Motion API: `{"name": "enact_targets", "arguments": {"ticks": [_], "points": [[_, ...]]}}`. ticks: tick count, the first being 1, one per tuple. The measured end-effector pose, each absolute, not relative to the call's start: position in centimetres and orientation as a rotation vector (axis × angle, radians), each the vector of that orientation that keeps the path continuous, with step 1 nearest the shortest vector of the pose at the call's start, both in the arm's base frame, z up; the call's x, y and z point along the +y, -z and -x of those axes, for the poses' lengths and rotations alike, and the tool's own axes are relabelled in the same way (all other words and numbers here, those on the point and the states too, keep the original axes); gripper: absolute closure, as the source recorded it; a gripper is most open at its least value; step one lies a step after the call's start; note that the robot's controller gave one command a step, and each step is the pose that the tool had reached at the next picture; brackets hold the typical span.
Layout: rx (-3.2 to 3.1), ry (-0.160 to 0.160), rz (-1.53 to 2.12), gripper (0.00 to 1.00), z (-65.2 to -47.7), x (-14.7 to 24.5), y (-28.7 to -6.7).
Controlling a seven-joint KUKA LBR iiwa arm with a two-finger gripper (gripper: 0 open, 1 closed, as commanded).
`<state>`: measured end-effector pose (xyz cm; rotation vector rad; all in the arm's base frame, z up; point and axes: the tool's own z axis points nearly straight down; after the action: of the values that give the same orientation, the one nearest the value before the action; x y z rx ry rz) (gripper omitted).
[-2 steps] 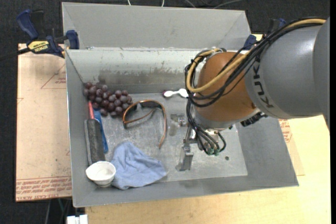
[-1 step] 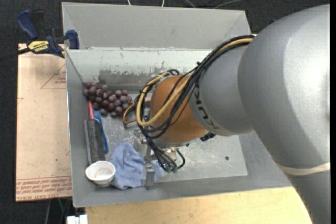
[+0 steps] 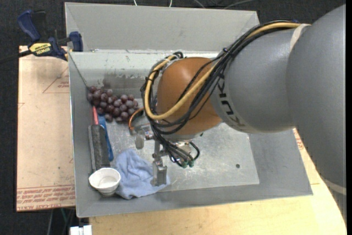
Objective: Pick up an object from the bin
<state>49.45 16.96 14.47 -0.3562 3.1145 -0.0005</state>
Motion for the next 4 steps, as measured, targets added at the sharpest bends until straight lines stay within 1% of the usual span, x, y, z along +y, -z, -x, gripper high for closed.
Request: {"name": "enact_targets", "arguments": {"ticks": [1,2,3,4], "points": [[3.126,-0.005,-0.292,0.0,-49.4,18.5,-11.8],[3.133,-0.005,-0.031,0.0,-49.6,17.7,-8.7],[3.078,-0.013,-0.637,1.0,-49.0,16.5,-7.3],[3.078,-0.014,-0.637,1.0,-49.0,16.5,-7.2]]}}
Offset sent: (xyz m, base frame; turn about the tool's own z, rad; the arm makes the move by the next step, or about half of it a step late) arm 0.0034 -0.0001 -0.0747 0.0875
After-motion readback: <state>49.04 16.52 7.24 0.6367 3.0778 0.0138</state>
